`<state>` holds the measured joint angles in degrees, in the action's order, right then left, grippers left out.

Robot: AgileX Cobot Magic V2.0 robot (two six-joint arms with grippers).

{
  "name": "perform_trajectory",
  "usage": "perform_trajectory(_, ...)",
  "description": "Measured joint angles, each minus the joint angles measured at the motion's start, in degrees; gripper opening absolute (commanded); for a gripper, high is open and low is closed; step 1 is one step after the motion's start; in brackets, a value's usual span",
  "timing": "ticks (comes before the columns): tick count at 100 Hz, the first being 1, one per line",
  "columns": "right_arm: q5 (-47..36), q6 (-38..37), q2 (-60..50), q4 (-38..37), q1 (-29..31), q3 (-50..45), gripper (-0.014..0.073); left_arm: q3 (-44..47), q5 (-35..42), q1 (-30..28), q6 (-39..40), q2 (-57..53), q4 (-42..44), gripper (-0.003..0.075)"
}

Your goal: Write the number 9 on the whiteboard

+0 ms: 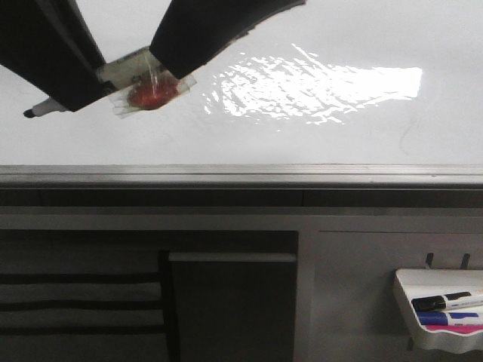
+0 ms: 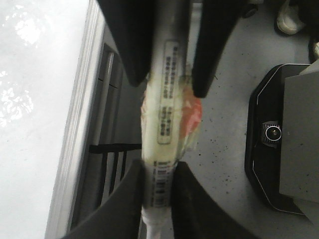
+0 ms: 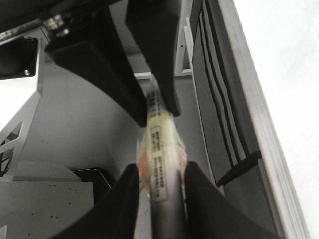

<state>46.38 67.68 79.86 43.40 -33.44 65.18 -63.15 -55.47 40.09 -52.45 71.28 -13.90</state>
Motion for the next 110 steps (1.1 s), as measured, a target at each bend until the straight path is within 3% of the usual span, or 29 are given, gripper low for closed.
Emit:
perform_trajectory(20,0.06,0.66,0.0,-0.21,0.0,0.0,-0.0046,0.0,0.5,0.05,-0.88,0.0,0.64,-0.002)
perform_trajectory(27,0.06,0.78,0.0,-0.21,0.0,0.02,-0.005,0.0,0.79,0.05,-0.88,0.0,0.75,-0.0009)
perform_trajectory(34,0.06,0.91,0.0,-0.36,0.0,0.12,-0.0047,0.0,1.23,0.13,-0.57,0.0,0.83,0.0062)
perform_trajectory(45,-0.59,0.2,-0.67,-1.16,0.0,0.24,-0.0045,0.0,2.46,0.0,0.14,-0.55,1.02,0.0247)
perform_trajectory(54,-2.15,-5.16,-2.56,-5.53,0.0,0.24,-0.0045,0.0,5.51,-1.65,1.67,-2.25,0.89,0.0333)
perform_trajectory(85,-4.82,-37.58,-12.82,-29.54,1.64,0.12,-0.0045,0.27,6.96,-13.78,13.86,-12.84,1.22,0.0335)
perform_trajectory(100,-7.39,-49.3,-16.76,-32.64,8.88,-3.75,-0.0045,4.3,6.87,-20.7,16.25,-19.92,1.22,0.0333)
perform_trajectory(110,-10.94,-52.45,-18.86,-32.61,12.99,-8.68,-0.0045,8.9,7.32,-23.96,16.47,-23.8,0.67,0.0333)
